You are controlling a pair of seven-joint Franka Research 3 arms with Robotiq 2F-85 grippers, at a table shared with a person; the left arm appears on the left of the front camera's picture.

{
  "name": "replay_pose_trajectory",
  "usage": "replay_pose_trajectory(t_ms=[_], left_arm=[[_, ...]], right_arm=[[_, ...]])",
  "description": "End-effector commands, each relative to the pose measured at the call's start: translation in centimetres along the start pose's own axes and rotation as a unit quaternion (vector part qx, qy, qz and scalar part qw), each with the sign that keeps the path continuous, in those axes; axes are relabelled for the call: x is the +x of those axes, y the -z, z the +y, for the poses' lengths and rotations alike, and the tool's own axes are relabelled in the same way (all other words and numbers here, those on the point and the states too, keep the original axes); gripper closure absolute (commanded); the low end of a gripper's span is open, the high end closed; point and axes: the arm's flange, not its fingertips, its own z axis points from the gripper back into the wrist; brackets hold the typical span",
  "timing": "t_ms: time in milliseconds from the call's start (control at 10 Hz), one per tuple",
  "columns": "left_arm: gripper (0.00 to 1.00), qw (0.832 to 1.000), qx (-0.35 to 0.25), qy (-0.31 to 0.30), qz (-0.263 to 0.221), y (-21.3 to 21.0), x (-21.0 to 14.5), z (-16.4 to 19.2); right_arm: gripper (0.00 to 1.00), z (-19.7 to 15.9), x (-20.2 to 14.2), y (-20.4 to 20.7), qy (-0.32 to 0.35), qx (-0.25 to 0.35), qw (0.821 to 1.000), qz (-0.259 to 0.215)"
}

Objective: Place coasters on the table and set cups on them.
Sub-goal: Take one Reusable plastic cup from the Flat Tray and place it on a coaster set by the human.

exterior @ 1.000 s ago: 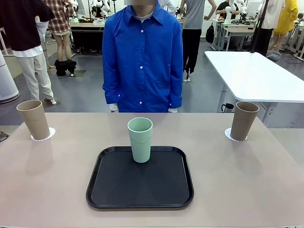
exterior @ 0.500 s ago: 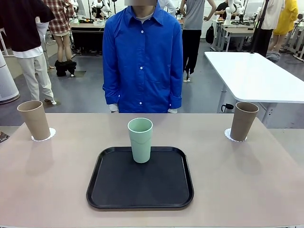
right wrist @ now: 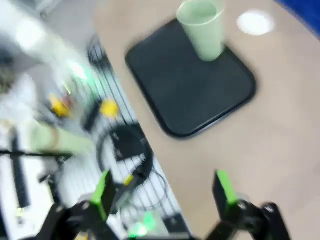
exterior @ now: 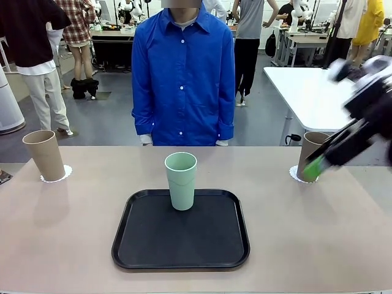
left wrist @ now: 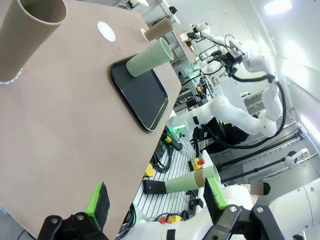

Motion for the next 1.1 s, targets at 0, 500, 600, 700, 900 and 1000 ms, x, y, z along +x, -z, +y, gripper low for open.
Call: replay_pose_trajectory(t_ms=[0, 500, 600, 700, 900, 1000], left_arm=[[0.00, 1.000, 0.002, -0.001, -0.001, -0.1, 0.0, -0.2], [0.00, 1.000, 0.002, -0.001, -0.001, -0.1, 0.0, -0.2], [0.00, 1.000, 0.002, -0.001, -0.001, -0.1, 0.0, -0.2], [0.00, 1.000, 0.002, -0.001, -0.001, -0.1, 0.0, -0.2], [0.00, 1.000, 0.002, -0.001, -0.001, -0.1, 0.0, -0.2], [0.00, 1.000, 0.002, -0.001, -0.001, -0.1, 0.0, -0.2]], right_arm=[[0.00, -1.4, 0.6, 6.0, -0.080, -0.043, 0.995, 0.032], [0.00, -0.7, 2.8, 6.9, -0.068, -0.043, 0.995, 0.060], [0.00, -0.7, 2.8, 6.9, -0.068, -0.043, 0.995, 0.060], [0.00, -0.7, 2.8, 6.9, -0.068, -0.043, 0.995, 0.060], [0.00, -0.7, 2.8, 6.9, -0.068, -0.043, 0.995, 0.060], [0.00, -0.7, 2.8, 6.9, -0.068, -0.043, 0.995, 0.060]])
